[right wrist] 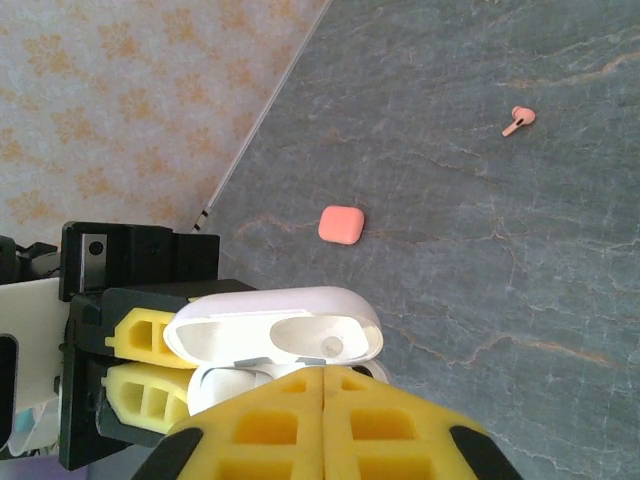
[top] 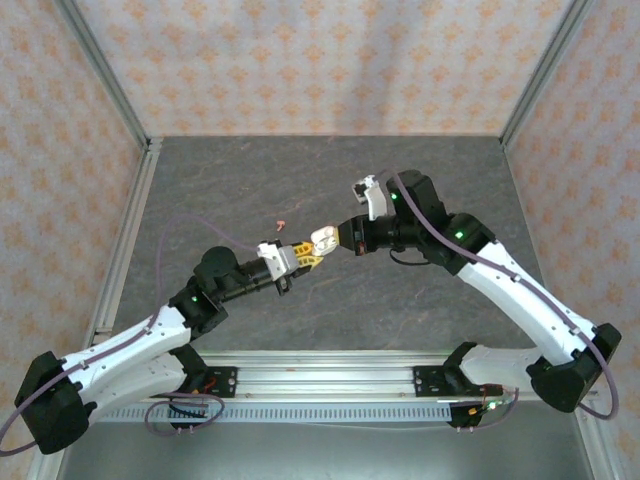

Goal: Insert wireless bluetooth earbuds into charging case

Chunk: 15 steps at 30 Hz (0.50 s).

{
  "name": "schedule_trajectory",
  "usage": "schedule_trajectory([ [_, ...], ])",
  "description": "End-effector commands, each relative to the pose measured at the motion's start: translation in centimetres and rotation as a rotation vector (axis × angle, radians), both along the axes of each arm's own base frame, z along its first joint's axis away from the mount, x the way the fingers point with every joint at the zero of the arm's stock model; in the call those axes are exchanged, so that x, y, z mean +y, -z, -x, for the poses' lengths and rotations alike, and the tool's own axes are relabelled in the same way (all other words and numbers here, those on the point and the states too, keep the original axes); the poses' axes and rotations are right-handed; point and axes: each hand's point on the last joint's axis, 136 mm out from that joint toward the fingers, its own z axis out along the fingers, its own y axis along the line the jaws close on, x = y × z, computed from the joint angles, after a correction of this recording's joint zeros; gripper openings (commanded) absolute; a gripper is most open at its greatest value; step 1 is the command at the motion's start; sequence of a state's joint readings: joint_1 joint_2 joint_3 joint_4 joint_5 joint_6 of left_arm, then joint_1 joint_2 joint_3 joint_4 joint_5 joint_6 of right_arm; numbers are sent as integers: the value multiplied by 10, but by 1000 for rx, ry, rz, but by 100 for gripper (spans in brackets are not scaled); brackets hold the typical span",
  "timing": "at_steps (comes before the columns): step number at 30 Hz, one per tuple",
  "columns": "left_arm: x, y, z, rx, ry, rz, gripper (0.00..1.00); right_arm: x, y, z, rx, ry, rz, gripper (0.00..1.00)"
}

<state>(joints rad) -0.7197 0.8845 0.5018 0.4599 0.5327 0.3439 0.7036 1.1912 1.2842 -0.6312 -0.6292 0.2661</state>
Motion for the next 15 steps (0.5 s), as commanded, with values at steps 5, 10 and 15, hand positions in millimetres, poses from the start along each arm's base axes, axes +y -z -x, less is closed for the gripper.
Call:
schedule_trajectory([
  [5, 2, -23, 1, -76, -11, 22, 0, 2, -5, 2, -13, -20, -5, 9],
  [10, 1, -20, 1, -61, -7, 7, 0, -21, -19, -11, -98, 61, 81, 9],
  [15, 1, -19, 2, -51, 0, -2, 0, -33, -27, -33, -65, 129, 53, 14],
])
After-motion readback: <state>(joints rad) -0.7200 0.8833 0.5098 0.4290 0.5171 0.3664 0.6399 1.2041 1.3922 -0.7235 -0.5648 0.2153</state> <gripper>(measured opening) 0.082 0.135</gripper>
